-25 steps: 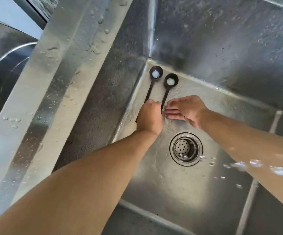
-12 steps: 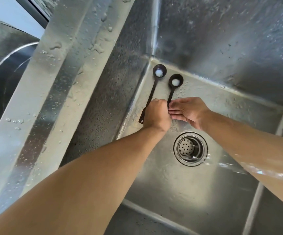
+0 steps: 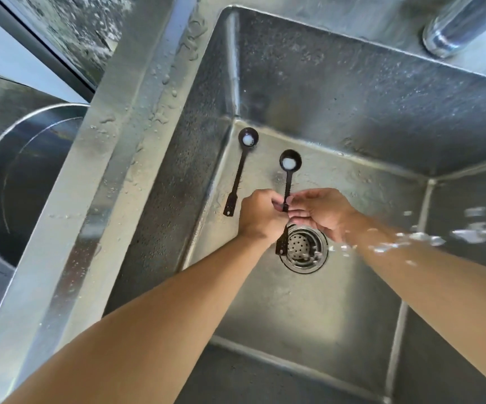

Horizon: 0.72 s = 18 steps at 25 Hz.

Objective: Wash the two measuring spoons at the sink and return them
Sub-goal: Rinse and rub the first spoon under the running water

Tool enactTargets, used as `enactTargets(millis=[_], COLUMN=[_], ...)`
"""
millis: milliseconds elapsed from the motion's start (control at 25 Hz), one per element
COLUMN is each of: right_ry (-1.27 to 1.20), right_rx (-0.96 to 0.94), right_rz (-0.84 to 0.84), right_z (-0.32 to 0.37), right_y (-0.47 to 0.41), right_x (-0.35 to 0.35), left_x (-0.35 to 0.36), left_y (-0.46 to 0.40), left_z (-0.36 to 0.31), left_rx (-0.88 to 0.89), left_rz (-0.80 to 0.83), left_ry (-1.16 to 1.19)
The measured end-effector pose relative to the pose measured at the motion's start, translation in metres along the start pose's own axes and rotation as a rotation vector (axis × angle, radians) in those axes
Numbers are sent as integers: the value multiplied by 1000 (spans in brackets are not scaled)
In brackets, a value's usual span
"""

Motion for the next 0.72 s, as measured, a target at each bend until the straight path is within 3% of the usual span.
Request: enactTargets(millis=[400,720], right_ry=[-241,-337], right_rx=[-52,-97], right_rz=[-30,-121], right_z=[-16,-38], right_y=[106,151], right_x=[11,13], left_x=[14,26], left_y=[70,126], left_z=[-8,-18], left_rx=[-108,-159], left_rz=[158,290], left_ry=[391,527])
Point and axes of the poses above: each hand's wrist, its own y-axis away from the middle knuckle, its own x-axis out of the palm, z = x × y, the point moved 10 cm from there along -y, towards the middle knuckle, and after that the axes turned 7 degrees about z, right-handed, at the moved point
